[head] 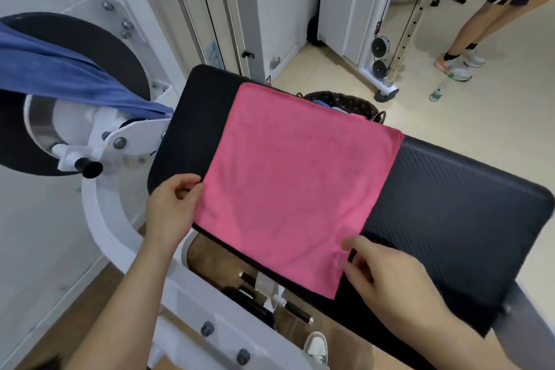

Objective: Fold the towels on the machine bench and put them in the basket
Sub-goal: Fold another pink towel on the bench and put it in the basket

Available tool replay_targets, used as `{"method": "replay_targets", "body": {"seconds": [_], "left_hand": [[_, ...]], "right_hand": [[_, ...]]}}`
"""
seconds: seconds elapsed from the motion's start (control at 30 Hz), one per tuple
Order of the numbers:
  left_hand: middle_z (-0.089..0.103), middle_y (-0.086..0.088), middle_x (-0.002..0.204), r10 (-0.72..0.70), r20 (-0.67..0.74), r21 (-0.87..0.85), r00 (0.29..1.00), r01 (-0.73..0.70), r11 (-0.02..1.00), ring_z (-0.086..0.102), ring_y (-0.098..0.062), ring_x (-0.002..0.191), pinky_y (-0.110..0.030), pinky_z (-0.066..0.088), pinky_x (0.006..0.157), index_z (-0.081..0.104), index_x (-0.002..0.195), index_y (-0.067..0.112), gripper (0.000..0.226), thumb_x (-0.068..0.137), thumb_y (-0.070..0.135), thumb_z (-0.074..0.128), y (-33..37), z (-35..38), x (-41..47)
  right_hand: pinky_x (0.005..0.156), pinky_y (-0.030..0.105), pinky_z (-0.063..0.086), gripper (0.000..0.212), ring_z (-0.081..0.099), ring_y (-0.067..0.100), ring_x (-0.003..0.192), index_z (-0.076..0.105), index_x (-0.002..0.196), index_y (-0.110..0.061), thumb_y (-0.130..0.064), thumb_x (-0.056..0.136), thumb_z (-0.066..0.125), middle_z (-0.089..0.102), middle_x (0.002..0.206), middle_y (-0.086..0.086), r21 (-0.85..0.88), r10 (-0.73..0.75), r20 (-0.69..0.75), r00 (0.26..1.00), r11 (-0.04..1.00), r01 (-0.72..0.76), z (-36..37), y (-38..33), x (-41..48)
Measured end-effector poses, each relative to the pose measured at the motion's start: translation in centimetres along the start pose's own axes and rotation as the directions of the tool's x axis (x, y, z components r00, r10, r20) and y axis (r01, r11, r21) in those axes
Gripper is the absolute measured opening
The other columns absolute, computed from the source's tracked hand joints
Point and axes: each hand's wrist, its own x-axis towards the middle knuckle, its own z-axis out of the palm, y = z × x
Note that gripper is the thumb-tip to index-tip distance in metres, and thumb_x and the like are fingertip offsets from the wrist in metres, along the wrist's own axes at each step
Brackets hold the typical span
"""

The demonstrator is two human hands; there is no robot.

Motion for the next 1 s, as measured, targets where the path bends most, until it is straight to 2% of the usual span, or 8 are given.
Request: {"method": "replay_targets", "body": {"seconds": [0.1,0.23,0.33,0.43,0.6,0.73,0.9,1.0], "left_hand": [[0.062,0.003,0.108,-0.085,0.004,0.036,0.996,0.085,0.996,0.059,-0.016,0.096,-0.033,0.048,0.084,0.064,0.119,0.018,0.030,0.091,0.029,0.064,-3.3,0.1,-1.9],[0.064,-0.001,0.103,-0.223,0.043,-0.107,0.974,0.226,0.968,0.060,-0.020,0.098,-0.034,0.049,0.084,0.067,0.114,0.017,0.025,0.091,0.028,0.066,-4.8,0.1,-2.4],[0.066,-0.005,0.095,-0.288,0.098,-0.231,0.953,0.303,0.924,0.060,-0.019,0.087,-0.027,0.050,0.071,0.070,0.105,0.014,0.017,0.091,0.024,0.066,-5.2,-0.1,-2.3],[0.069,-0.010,0.090,-0.304,0.167,-0.288,0.938,0.341,0.895,0.062,-0.015,0.075,-0.026,0.052,0.071,0.070,0.102,0.011,0.017,0.091,0.023,0.067,-5.4,-0.4,-1.8],[0.070,-0.008,0.082,-0.286,0.133,-0.342,0.949,0.315,0.886,0.063,-0.009,0.067,-0.017,0.054,0.062,0.072,0.098,0.005,0.016,0.088,0.018,0.070,-4.9,-0.5,-1.3],[0.067,-0.006,0.081,-0.290,0.080,-0.384,0.954,0.298,0.874,0.061,-0.010,0.067,-0.011,0.052,0.054,0.068,0.102,0.004,0.012,0.090,0.008,0.066,-4.4,-0.3,-1.0],[0.067,-0.008,0.086,-0.146,0.079,-0.157,0.986,0.157,0.975,0.066,-0.021,0.080,-0.023,0.050,0.063,0.062,0.104,0.013,0.013,0.092,0.012,0.062,-4.7,-0.1,-0.6],[0.064,-0.006,0.087,-0.042,0.091,-0.029,0.995,0.045,0.999,0.062,-0.020,0.081,-0.025,0.048,0.064,0.059,0.099,0.019,0.010,0.092,0.013,0.060,-5.0,-0.2,-0.3]], "right_hand": [[0.061,0.031,0.050,0.029,0.057,0.012,0.072,0.048,0.121,-0.035,-0.036,0.093,0.052,0.058,0.078,-0.008,-0.049,0.042,0.047,0.998,0.998,-0.040,3.1,0.0,-1.9],[0.046,0.032,0.050,0.041,0.056,0.014,0.060,0.062,0.108,-0.023,-0.026,0.071,0.079,0.054,0.070,-0.009,-0.096,-0.050,-0.023,0.998,0.994,0.047,6.0,0.1,-3.6],[0.051,0.030,0.050,0.043,0.056,0.016,0.064,0.063,0.107,-0.020,-0.023,0.069,0.082,0.054,0.075,-0.007,-0.078,-0.089,-0.084,0.992,0.994,0.083,7.5,0.1,-4.1],[0.053,0.028,0.049,0.040,0.055,0.015,0.066,0.065,0.105,-0.019,-0.013,0.070,0.082,0.057,0.078,-0.007,0.038,-0.025,-0.151,0.988,0.999,0.031,8.2,-0.1,-4.0],[0.056,0.020,0.045,0.018,0.053,0.007,0.066,0.069,0.090,-0.021,-0.007,0.079,0.075,0.058,0.077,-0.011,0.212,0.052,-0.223,0.973,0.977,-0.004,8.8,-0.5,-3.9],[0.052,0.022,0.043,0.013,0.049,0.008,0.060,0.070,0.086,-0.019,-0.006,0.082,0.071,0.056,0.071,-0.008,0.156,0.003,-0.243,0.970,0.987,0.036,9.2,-0.3,-4.3],[0.050,0.022,0.042,0.007,0.050,0.012,0.058,0.071,0.088,-0.015,-0.011,0.083,0.069,0.054,0.069,-0.005,0.038,-0.027,-0.264,0.964,0.999,0.038,9.5,-0.2,-4.2],[0.052,0.021,0.032,0.004,0.045,0.015,0.057,0.069,0.087,-0.015,-0.017,0.083,0.069,0.046,0.068,-0.004,-0.108,-0.063,-0.264,0.962,0.994,0.035,9.3,-0.6,-3.9]]}}
